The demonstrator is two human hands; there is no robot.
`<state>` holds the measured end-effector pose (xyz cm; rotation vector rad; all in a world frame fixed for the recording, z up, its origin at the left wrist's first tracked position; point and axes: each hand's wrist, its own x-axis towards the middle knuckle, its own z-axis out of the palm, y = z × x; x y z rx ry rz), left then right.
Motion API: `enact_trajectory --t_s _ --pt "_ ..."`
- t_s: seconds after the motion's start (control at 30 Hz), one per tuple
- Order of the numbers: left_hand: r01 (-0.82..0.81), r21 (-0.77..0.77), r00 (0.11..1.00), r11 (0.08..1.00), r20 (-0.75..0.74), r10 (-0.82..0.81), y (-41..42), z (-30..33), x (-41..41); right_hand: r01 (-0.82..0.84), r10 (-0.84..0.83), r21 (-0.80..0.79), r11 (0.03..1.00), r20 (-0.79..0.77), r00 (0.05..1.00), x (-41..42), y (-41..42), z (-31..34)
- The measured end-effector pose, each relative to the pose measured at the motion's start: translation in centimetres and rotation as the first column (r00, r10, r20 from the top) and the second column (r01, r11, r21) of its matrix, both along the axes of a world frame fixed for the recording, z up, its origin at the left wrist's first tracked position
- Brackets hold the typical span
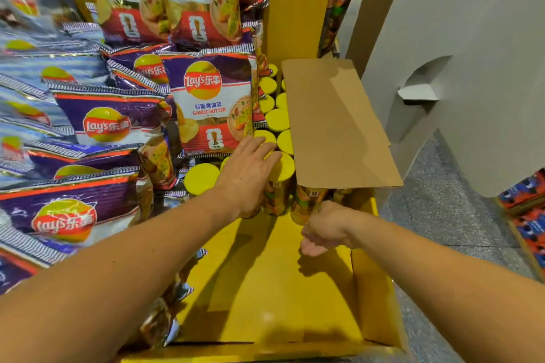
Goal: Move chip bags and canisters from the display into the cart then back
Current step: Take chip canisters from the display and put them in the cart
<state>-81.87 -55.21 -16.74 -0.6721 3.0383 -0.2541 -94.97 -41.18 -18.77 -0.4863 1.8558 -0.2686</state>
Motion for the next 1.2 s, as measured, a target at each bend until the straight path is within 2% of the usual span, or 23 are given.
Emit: enact_trajectory --t_s 0.13,0.27,0.43,0.53,0.6,0.93,1.1,1.2 --pt "-0.048 0.114 0.995 0.992 -0.084 0.058 1.7 1.7 2.1 -0.147 0.153 -0.099 0.984 0.054 0.987 2.0 0.0 3.8" --pt "-0.160 0.278 0.971 0.947 -0.127 0.201 5.0 4.6 5.8 -0.208 0.206 -0.353 0.912 -0.042 0.978 5.0 -0.4 7.4" --pt "-0.227 0.349 0.949 0.909 -0.128 0.287 8.0 7.3 11.6 -0.340 0.277 -0.482 0.807 -0.199 0.940 9.8 -0.6 11.7" --pt "-0.279 0.330 0.917 0.902 -0.186 0.352 9.4 9.2 15.7 -0.452 0.355 -0.517 0.727 -0.280 0.892 12.8 -0.6 13.8" --pt "-0.329 0.299 0.894 0.896 -0.206 0.397 10.3 10.4 19.0 -0.493 0.406 -0.542 0.680 -0.281 0.870 15.3 -0.6 15.0" --pt "-0.505 0.292 0.798 0.812 -0.202 0.568 16.9 12.7 35.6 -0.685 0.589 -0.558 0.468 -0.381 0.712 30.1 2.2 17.3" --pt "-0.596 0.308 0.741 0.742 -0.147 0.656 22.2 12.0 44.9 -0.743 0.680 -0.550 0.381 -0.377 0.628 38.5 5.2 16.3" --pt "-0.670 0.300 0.678 0.679 -0.126 0.724 25.0 11.3 50.6 -0.796 0.735 -0.522 0.306 -0.403 0.546 43.2 6.8 15.6"
